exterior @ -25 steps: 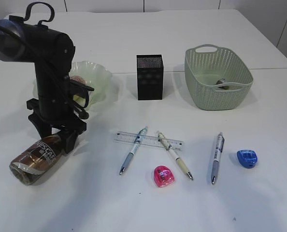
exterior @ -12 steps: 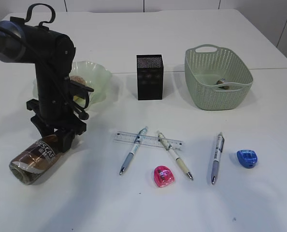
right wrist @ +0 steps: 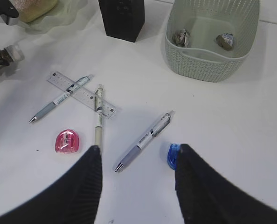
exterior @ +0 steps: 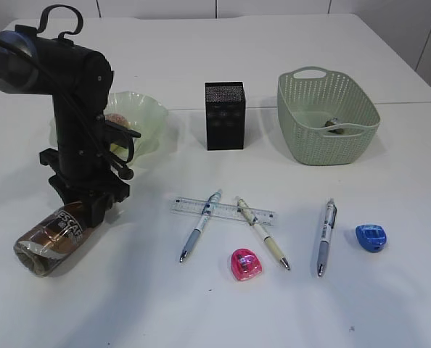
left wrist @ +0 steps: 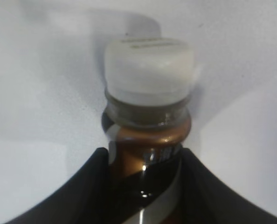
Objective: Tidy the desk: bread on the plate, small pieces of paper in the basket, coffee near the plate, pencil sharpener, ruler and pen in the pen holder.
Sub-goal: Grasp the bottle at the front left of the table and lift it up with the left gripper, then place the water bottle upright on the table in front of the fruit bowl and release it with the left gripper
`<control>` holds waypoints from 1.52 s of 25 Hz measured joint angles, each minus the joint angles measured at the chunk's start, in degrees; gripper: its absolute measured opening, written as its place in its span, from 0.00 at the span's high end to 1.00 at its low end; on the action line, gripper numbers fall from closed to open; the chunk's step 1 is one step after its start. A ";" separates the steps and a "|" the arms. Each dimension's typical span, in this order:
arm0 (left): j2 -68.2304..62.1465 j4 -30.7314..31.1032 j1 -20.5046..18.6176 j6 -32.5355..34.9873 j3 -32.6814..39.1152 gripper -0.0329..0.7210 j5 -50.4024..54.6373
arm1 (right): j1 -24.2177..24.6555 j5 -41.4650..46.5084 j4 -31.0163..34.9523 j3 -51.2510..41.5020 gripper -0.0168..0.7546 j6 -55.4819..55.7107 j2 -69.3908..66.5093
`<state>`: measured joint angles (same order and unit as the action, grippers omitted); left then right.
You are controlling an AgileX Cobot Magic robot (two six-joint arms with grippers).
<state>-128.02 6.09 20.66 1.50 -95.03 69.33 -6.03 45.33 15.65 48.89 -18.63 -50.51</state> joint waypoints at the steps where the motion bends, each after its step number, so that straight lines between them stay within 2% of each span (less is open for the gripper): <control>1: 0.00 0.00 0.00 0.00 0.00 0.55 0.00 | 0.00 0.00 0.00 0.00 0.45 0.00 0.00; 20: 7.58 -2.35 0.00 -0.12 0.13 0.56 -0.71 | 0.00 -0.61 0.46 0.00 0.45 -0.05 0.00; 25: 12.09 -2.91 0.00 -0.12 1.91 0.56 -6.57 | 0.00 -0.71 0.46 0.00 0.45 -0.05 0.00; 30: 16.47 -3.13 0.00 -0.12 10.80 0.56 -16.11 | 0.00 -0.71 0.46 0.00 0.45 -0.05 0.00; 38: 25.55 -3.85 0.00 -0.12 29.52 0.56 -37.58 | 0.00 -0.84 0.46 0.00 0.45 -0.05 0.00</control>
<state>-102.47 2.24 20.66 1.37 -65.51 31.75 -6.03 44.48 16.11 48.89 -18.69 -50.51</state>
